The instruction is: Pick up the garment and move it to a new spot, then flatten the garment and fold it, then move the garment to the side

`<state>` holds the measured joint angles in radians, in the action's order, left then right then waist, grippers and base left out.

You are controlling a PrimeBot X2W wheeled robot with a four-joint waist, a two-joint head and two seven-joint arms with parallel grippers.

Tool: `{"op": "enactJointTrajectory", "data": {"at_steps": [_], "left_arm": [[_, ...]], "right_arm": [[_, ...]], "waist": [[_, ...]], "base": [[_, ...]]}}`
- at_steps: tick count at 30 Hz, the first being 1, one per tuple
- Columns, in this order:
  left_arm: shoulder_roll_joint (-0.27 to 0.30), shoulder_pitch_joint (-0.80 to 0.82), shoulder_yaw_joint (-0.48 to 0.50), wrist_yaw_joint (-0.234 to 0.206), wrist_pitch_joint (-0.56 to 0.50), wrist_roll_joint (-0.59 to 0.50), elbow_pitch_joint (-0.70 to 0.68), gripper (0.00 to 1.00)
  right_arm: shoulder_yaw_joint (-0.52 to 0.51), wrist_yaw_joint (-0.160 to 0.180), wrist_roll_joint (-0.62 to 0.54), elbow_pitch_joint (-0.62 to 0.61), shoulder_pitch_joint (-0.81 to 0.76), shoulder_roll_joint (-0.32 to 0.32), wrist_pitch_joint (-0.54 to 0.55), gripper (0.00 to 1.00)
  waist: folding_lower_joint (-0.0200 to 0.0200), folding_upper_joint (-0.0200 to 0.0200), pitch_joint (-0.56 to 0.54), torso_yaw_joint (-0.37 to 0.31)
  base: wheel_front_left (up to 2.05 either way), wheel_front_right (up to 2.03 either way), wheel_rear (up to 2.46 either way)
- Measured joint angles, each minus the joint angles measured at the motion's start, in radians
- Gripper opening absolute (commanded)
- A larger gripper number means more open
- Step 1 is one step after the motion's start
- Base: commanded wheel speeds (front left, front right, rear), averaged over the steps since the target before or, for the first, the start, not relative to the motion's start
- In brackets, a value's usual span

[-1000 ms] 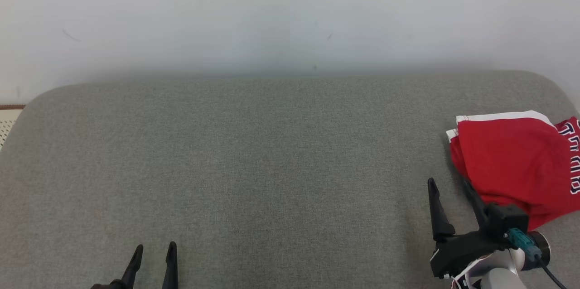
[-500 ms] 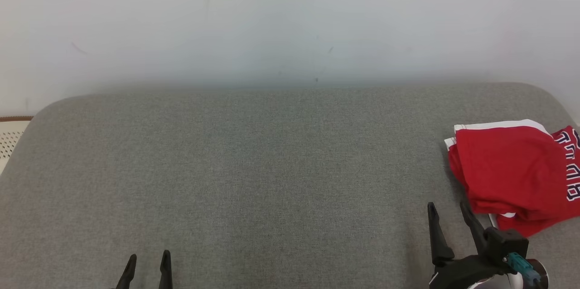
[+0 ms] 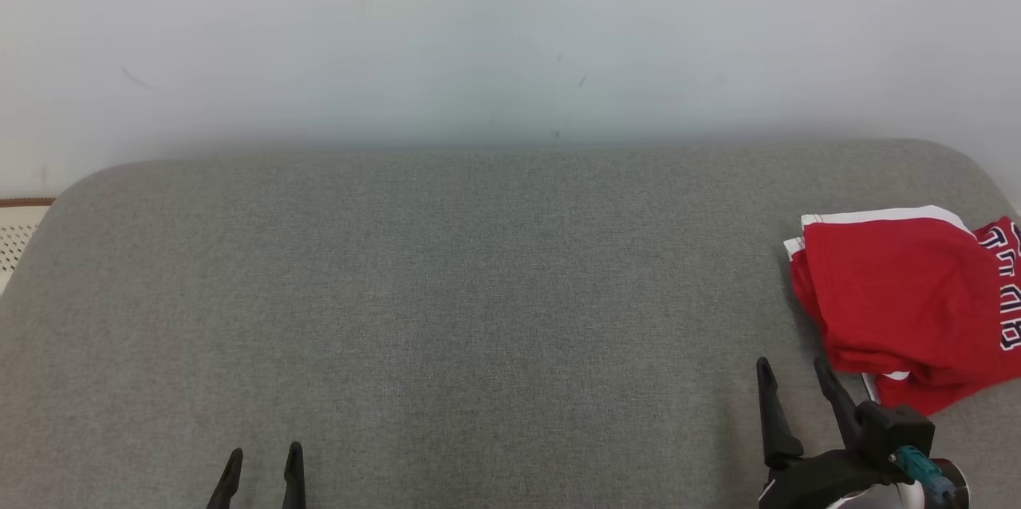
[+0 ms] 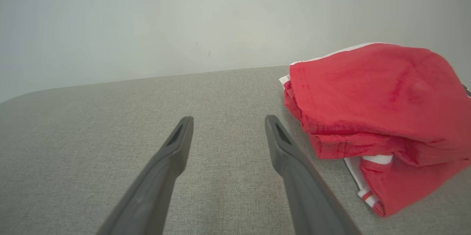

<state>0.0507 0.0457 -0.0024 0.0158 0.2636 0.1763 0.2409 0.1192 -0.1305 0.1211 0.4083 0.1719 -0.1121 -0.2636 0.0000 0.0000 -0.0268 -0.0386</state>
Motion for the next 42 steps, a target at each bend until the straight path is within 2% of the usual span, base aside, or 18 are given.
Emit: {"op": "enactJointTrajectory", "data": {"at_steps": [13,18,19,30,42], "left_arm": [[0.0,0.013,-0.011,0.001,0.0,0.001,-0.014,1.0],[0.0,0.016,-0.008,0.016,0.0,0.024,-0.028,1.0],[0.0,0.015,-0.009,0.018,0.0,0.024,-0.029,0.0],[-0.005,-0.017,-0.01,0.018,-0.011,0.036,0.055,0.0],[-0.006,-0.018,0.005,0.031,-0.065,0.254,0.054,0.0]], "right_arm": [[-0.03,0.0,-0.009,0.016,0.014,-0.008,0.0,1.0],[-0.028,0.0,-0.009,0.006,0.017,-0.007,0.0,1.0],[-0.028,0.0,-0.009,0.007,0.016,-0.006,0.0,0.0],[-0.03,0.0,0.003,0.093,-0.063,0.009,0.016,0.0],[-0.063,0.0,0.236,0.063,-0.061,0.017,0.077,0.0]], "waist": [[0.0,0.0,0.026,-0.017],[0.0,0.0001,0.032,-0.021],[0.0,0.0,0.032,-0.021],[0.0002,0.0,0.032,-0.021],[0.0002,0.0,0.032,-0.015]], "base": [[0.0,0.0,0.0],[0.0,0.0,0.0],[0.0,0.0,0.0],[0.0,0.0,0.0],[0.0,0.0,0.0]]}}
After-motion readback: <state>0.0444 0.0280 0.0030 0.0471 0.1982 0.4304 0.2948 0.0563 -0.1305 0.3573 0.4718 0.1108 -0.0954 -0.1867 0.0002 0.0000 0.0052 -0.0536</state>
